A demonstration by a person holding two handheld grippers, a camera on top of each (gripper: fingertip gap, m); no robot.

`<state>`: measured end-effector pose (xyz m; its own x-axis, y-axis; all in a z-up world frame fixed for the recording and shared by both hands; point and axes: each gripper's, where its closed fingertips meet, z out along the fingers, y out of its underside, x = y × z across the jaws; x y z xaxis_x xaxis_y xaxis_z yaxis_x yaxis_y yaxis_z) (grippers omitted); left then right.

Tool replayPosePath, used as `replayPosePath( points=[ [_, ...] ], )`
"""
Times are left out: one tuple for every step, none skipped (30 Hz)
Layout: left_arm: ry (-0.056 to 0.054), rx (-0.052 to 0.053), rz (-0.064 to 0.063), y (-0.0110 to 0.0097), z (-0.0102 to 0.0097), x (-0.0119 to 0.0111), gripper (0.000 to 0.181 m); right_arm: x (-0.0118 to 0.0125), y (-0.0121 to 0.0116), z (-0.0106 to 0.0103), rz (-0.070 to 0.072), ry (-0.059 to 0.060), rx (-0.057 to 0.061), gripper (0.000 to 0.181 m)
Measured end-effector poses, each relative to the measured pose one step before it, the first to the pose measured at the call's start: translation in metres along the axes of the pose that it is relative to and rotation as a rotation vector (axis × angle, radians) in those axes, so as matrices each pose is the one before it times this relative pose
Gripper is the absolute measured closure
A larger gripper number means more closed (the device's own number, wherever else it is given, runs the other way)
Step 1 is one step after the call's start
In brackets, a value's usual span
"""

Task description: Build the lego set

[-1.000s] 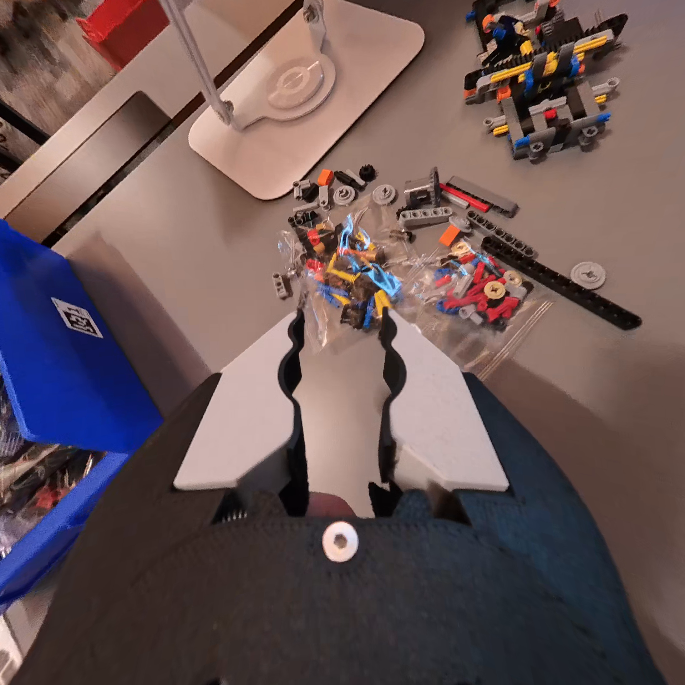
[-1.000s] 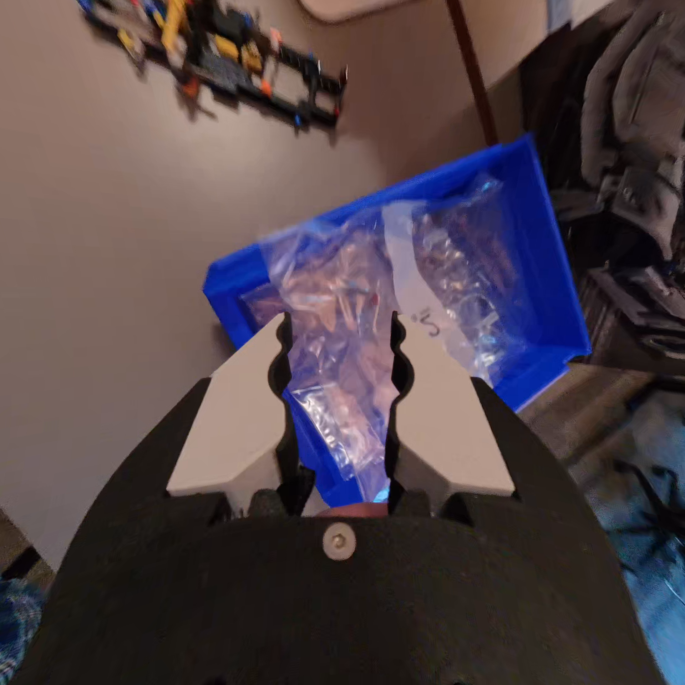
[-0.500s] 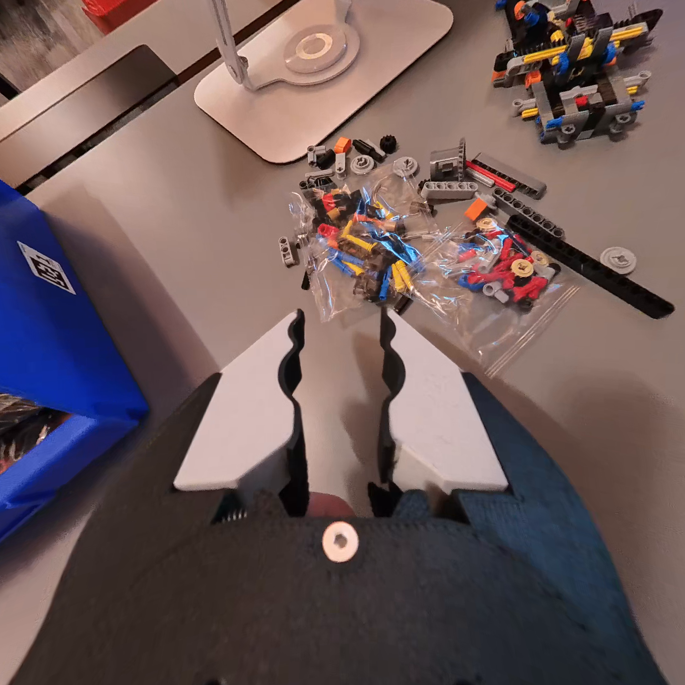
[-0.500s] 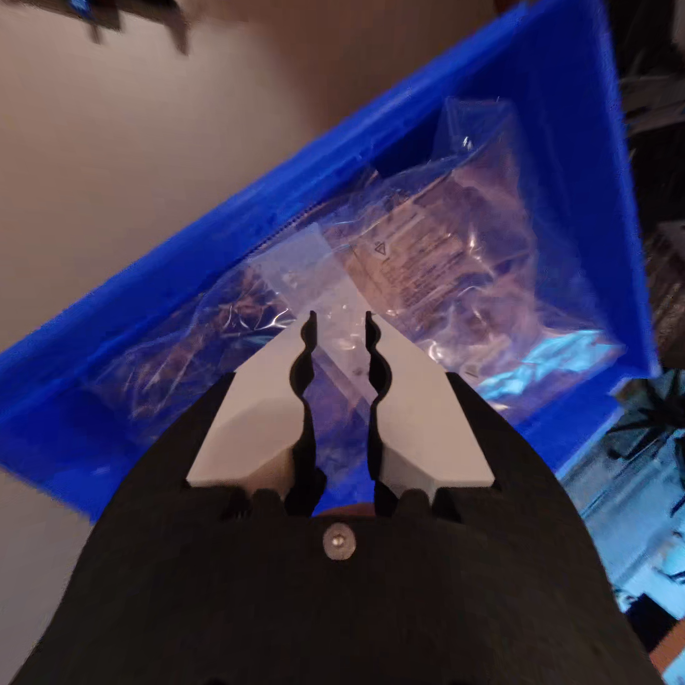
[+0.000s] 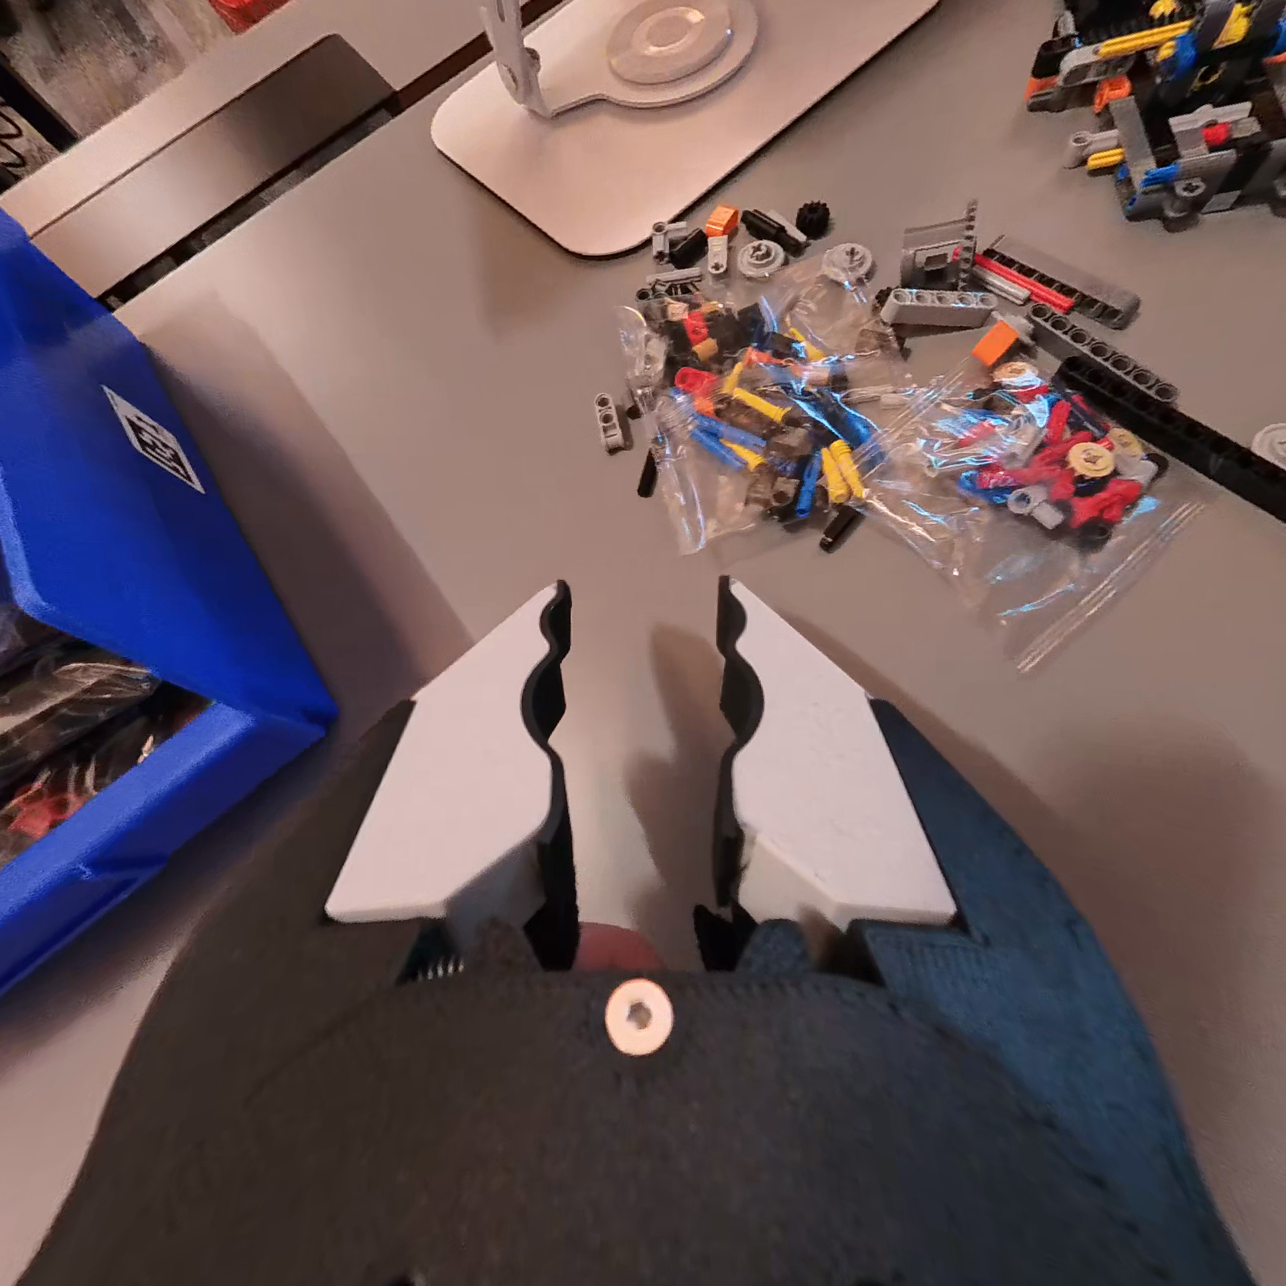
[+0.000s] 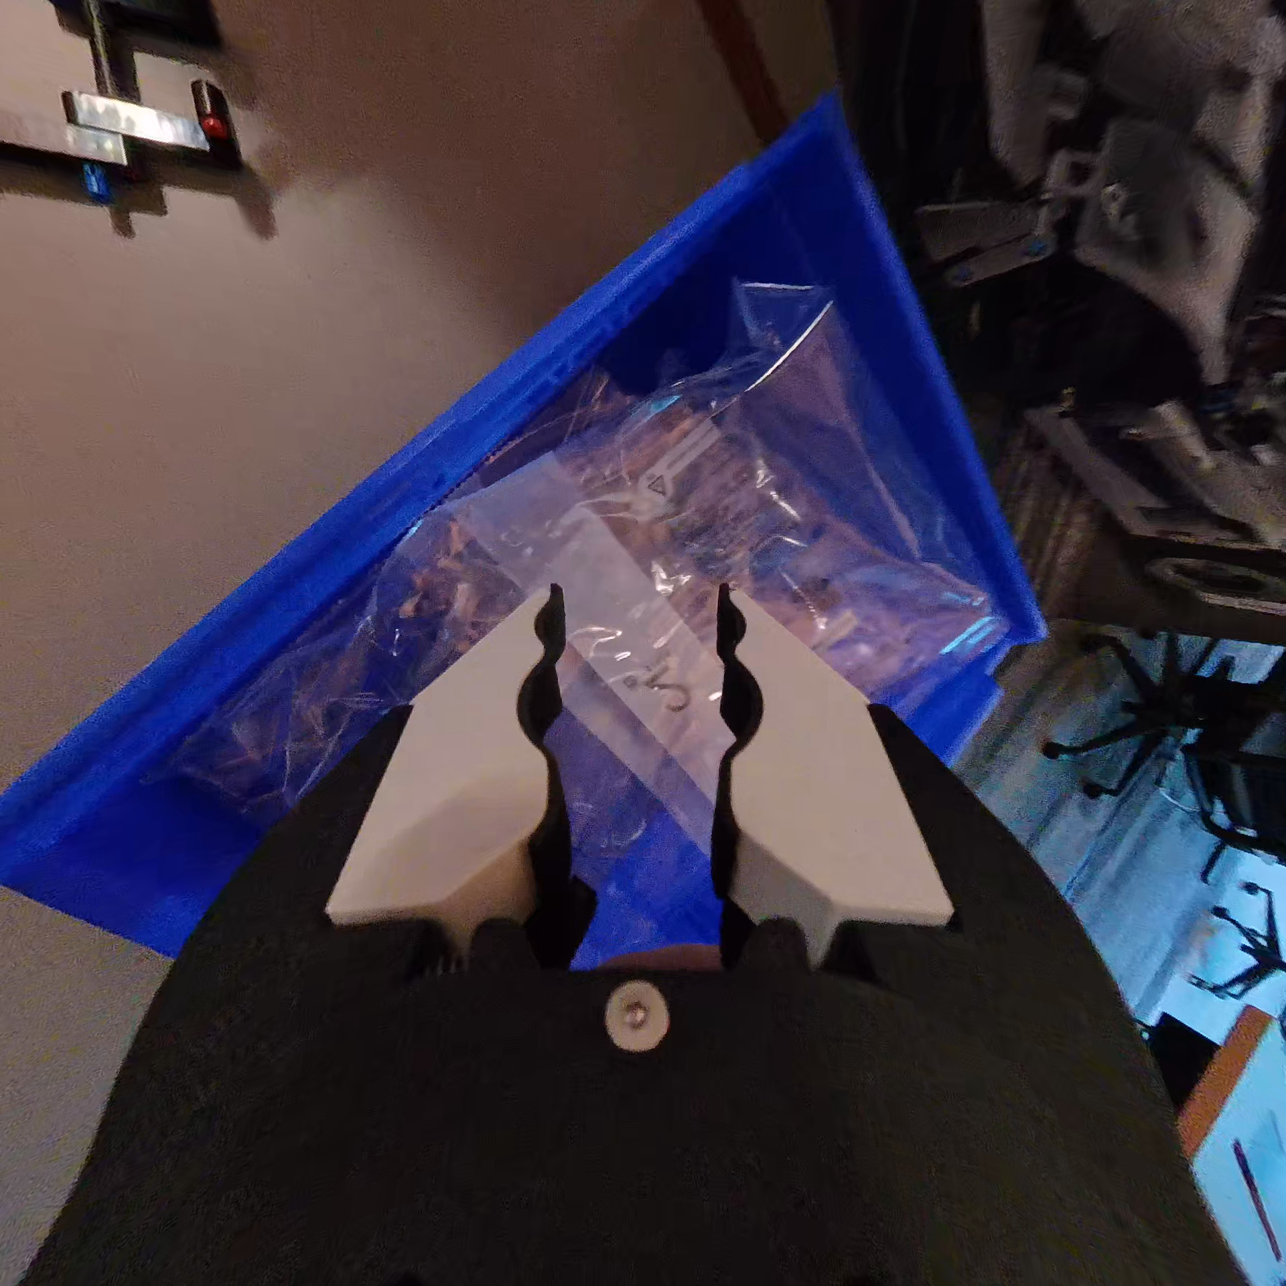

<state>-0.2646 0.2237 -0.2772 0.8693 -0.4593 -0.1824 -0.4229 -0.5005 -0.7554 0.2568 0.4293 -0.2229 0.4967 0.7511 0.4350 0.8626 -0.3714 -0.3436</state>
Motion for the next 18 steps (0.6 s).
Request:
replayPosePath(
  points=[
    [0.0061,0.005,-0.0008,-0.00227,0.00031,-0.00181,0.142,0.00515,-0.00418,-0.00893,0.0016,0.0458,0.0175,0.141],
    [0.0053,0.0021,-0.0141,-0.00328,0.00151,-0.0022,0.142,0.00387,-0.00495,-0.00887,0.0038,0.0419,0.0219,0.142],
    [0.0203,-0.0084,-0.0254,-0.00252,0.00313,-0.00018,0.142,0.00028,-0.0064,-0.00863,-0.0031,0.0282,0.0302,0.144],
    [0.048,-0.0223,-0.0286,-0.00037,0.00501,0.00425,0.143,-0.00315,-0.00779,-0.00792,-0.0051,0.0135,0.0356,0.145],
    [0.0442,-0.0248,-0.0301,0.00083,0.00661,0.00357,0.139,-0.00413,-0.00849,-0.00757,-0.0052,0.0143,0.0374,0.145],
    [0.0272,-0.0199,-0.034,0.00149,0.00736,0.00059,0.137,-0.00442,-0.00785,-0.00695,-0.0042,0.0116,0.0328,0.146],
    [0.0447,-0.0214,-0.0408,0.00265,0.00765,0.00287,0.137,-0.00521,-0.00724,-0.00595,-0.0029,0.0033,0.0289,0.147],
    [0.0724,-0.0153,-0.0591,0.00191,0.00667,0.0062,0.137,-0.00452,-0.0069,-0.00506,-0.0005,0.0049,0.0294,0.148],
    [0.0466,-0.0006,-0.0636,-0.00021,0.00484,0.00134,0.138,-0.00391,-0.00616,-0.00424,0.0038,0.0044,0.0279,0.149],
    [0.0324,0.0053,-0.0461,-0.00075,0.00322,-0.00044,0.144,-0.00503,-0.00492,-0.00299,0.0041,-0.0062,0.0221,0.149],
    [0.0395,0.0106,-0.0335,-0.00156,0.00176,0.00165,0.153,-0.00521,-0.00379,-0.00155,0.0022,-0.0093,0.0182,0.149],
    [0.0241,0.0183,-0.026,-0.00265,0.0012,0.00055,0.159,-0.00457,-0.00262,-0.00006,0.0008,-0.0078,0.0139,0.15],
    [0.0111,0.0144,-0.0122,-0.00188,0.00063,-0.00004,0.168,-0.00461,-0.00114,0.00135,-0.0024,-0.0103,0.0075,0.15],
    [0.0073,0.0076,-0.007,-0.00086,0.00034,-0.00019,0.174,-0.00445,0.0,0.00244,-0.005,-0.0119,0.0023,0.15],
    [0.0133,0.0151,-0.0091,-0.00208,0.00001,0.00126,0.175,-0.00304,-0.00002,0.00289,-0.004,-0.0051,0.0029,0.15],
    [0.0173,0.0218,-0.0136,-0.00308,-0.00038,0.00189,0.176,-0.00317,-0.00063,0.00248,-0.0037,-0.0056,0.005,0.15],
    [0.0156,0.0148,-0.0035,-0.00202,-0.00017,0.00209,0.179,-0.0039,-0.00107,0.00185,-0.0053,-0.0096,0.005,0.151],
    [0.002,0.0047,-0.0063,-0.0006,0.00035,0.00019,0.179,-0.00289,-0.00161,0.00147,-0.001,-0.0037,0.0049,0.151]
  ],
)
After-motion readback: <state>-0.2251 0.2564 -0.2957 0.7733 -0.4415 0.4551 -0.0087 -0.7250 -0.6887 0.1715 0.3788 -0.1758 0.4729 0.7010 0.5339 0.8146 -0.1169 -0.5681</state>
